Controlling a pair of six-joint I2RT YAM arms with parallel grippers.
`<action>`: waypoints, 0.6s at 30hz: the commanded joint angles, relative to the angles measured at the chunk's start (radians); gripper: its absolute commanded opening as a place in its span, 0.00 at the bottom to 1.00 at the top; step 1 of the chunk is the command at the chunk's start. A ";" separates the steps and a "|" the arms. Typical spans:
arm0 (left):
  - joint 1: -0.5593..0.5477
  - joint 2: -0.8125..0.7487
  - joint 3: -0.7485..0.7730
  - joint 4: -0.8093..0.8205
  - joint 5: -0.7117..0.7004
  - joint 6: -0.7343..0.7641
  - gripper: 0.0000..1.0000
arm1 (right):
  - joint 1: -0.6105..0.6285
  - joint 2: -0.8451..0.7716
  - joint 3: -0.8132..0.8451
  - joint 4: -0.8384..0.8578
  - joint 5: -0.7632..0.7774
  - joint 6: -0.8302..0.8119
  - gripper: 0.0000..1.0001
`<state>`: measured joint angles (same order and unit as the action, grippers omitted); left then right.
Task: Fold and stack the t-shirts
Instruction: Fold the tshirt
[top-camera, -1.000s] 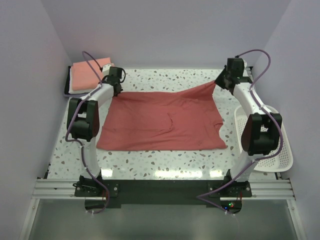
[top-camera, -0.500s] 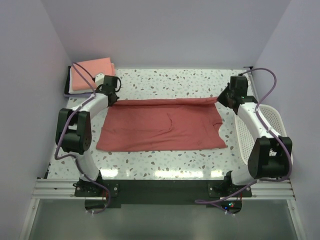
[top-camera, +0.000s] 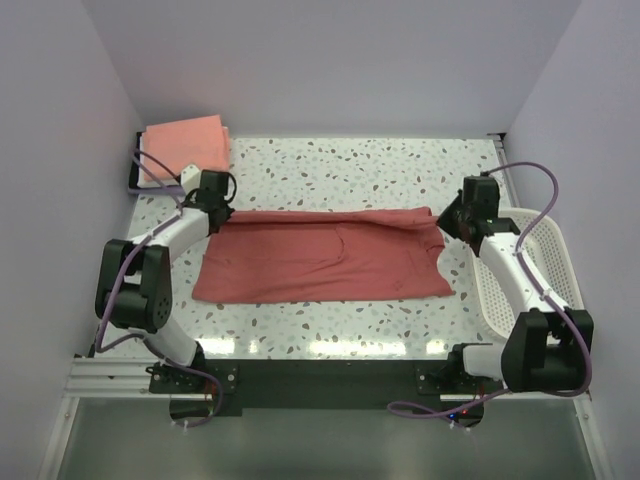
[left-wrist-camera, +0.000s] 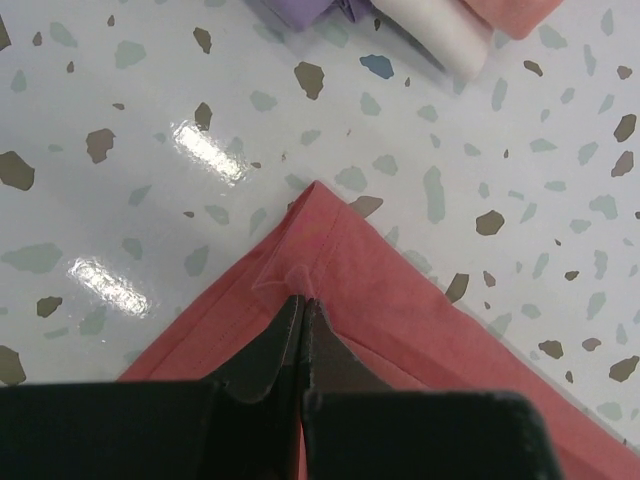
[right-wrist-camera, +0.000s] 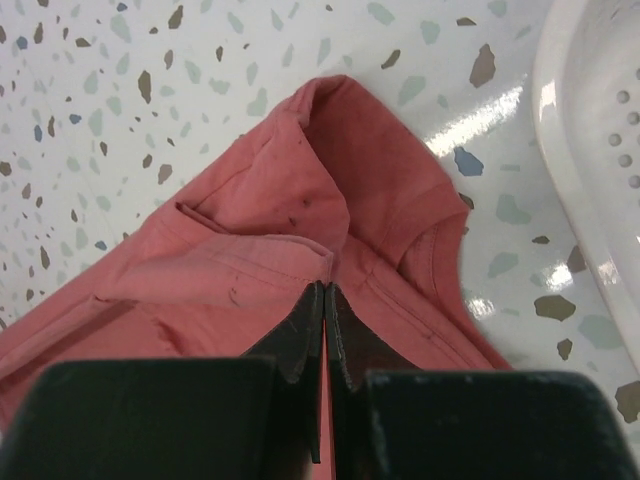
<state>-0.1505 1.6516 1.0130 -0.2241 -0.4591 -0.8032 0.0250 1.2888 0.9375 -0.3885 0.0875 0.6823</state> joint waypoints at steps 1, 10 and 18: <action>0.012 -0.073 -0.030 0.072 -0.030 -0.025 0.00 | -0.007 -0.058 -0.028 -0.006 -0.003 0.017 0.00; 0.012 -0.151 -0.125 0.106 -0.033 -0.036 0.00 | -0.005 -0.114 -0.091 -0.016 -0.014 0.019 0.00; 0.012 -0.214 -0.223 0.141 -0.027 -0.050 0.00 | -0.004 -0.144 -0.129 -0.024 0.000 0.010 0.00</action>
<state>-0.1505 1.4914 0.8188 -0.1459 -0.4583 -0.8288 0.0250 1.1767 0.8150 -0.4061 0.0830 0.6891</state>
